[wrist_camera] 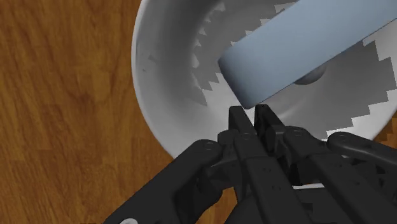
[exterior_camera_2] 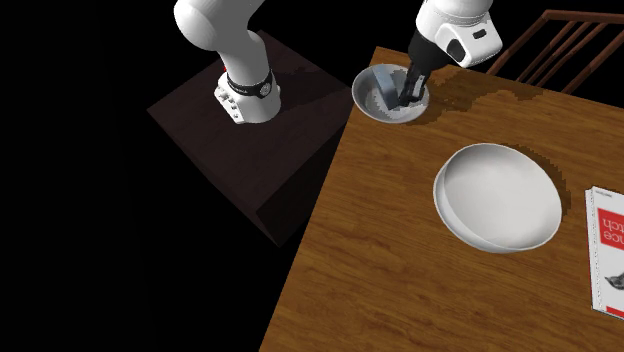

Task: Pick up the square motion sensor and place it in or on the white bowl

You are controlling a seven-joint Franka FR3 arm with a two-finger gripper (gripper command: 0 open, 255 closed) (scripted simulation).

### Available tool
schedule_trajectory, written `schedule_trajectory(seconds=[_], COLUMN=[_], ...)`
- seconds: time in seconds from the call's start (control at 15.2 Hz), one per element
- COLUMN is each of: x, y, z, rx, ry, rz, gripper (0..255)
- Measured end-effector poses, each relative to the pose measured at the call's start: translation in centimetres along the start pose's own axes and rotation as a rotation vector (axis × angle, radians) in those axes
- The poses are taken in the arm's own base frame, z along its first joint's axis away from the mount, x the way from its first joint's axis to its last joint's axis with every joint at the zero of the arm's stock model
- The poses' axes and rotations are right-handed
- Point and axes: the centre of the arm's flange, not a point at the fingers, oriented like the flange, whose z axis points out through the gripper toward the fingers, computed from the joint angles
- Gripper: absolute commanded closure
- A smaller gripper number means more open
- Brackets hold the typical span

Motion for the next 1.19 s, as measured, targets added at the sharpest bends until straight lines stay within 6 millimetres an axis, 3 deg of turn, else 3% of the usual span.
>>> schedule_trajectory(seconds=[0.33,0.4,0.46,0.59,0.79,0.99,1.19], x=[0.0,0.0,0.0,-1.8,-6.4,-10.7,-11.6], y=[0.0,0.0,0.0,0.3,0.2,-2.1,-2.8], z=[0.1,0.1,0.1,-0.5,-1.9,-3.2,-2.3], rx=[0.000,0.000,0.000,0.006,0.021,0.036,0.045], ry=[-0.002,-0.002,-0.002,0.029,0.100,0.177,0.202], rz=[0.000,0.000,0.000,0.157,0.563,0.997,1.154], gripper=[255,0,0,0,0,0,0])
